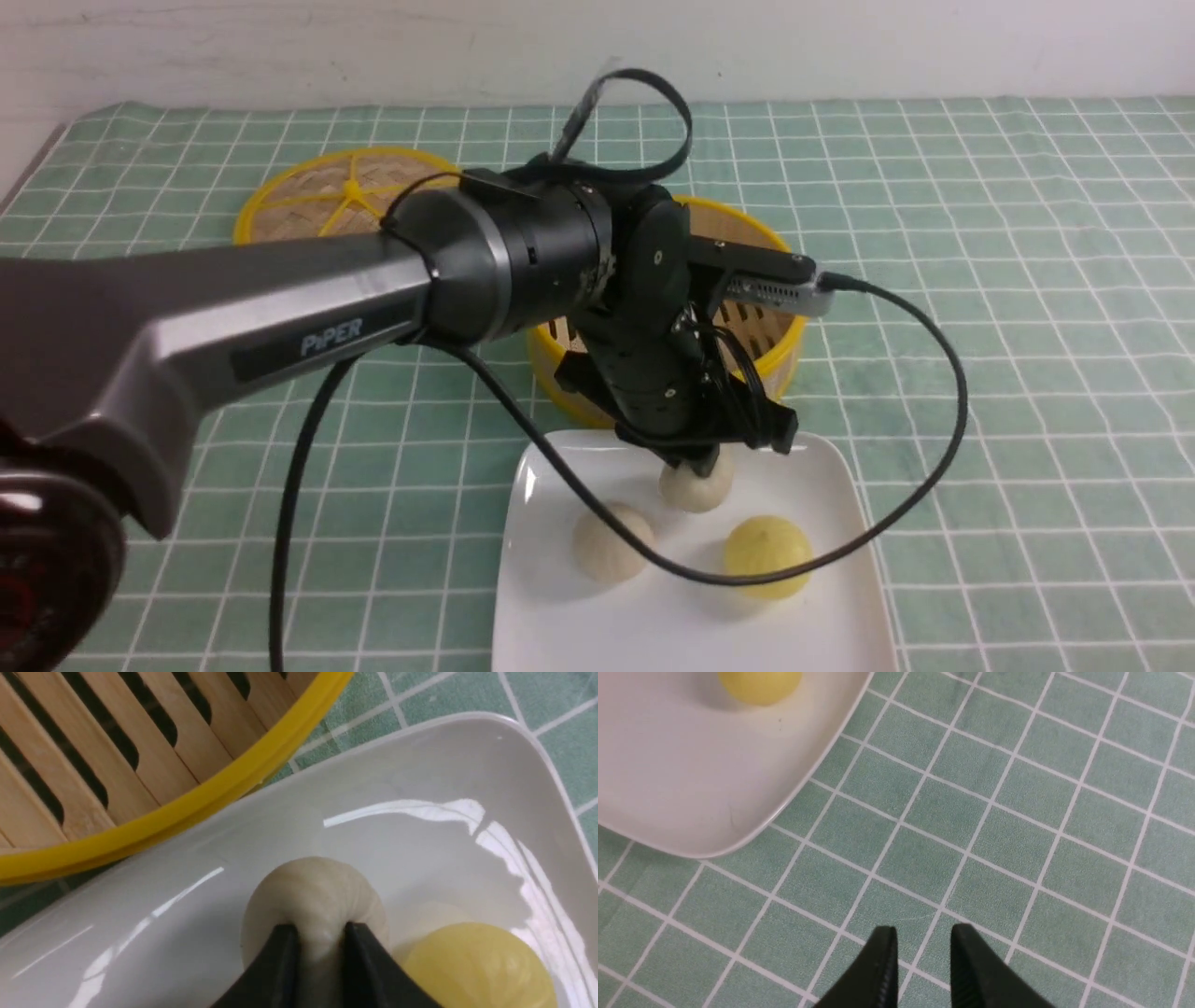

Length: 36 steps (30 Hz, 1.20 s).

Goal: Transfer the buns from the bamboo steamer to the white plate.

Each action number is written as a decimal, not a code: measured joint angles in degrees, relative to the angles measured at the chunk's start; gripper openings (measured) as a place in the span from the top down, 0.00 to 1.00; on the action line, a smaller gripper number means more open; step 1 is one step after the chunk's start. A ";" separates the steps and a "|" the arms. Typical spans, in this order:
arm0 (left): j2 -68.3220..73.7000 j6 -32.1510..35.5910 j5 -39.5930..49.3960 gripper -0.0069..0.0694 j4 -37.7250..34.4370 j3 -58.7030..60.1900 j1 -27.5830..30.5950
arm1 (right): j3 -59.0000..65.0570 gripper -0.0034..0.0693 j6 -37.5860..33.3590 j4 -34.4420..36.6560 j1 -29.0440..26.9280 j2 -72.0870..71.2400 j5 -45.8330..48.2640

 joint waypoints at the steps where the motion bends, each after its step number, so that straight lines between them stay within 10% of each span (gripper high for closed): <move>1: 0.48 0.00 -0.30 0.65 0.27 0.00 0.00 | 0.00 0.69 0.00 0.19 0.00 0.00 0.00; 9: 0.93 -0.01 2.80 0.32 0.10 -2.15 0.00 | 0.00 0.68 0.00 0.85 0.00 0.00 0.10; 21: -5.82 -0.06 9.55 0.27 2.34 -11.36 -0.06 | -9.37 0.68 0.00 0.62 0.00 -0.21 8.86; 28: -6.93 -0.06 10.21 0.41 3.41 -11.70 -0.06 | -20.73 0.95 0.01 -0.31 0.00 -6.90 15.48; 36: -6.93 -0.06 10.37 0.68 3.40 -11.70 -0.06 | -10.83 0.97 -0.11 -0.42 0.00 -11.73 -7.40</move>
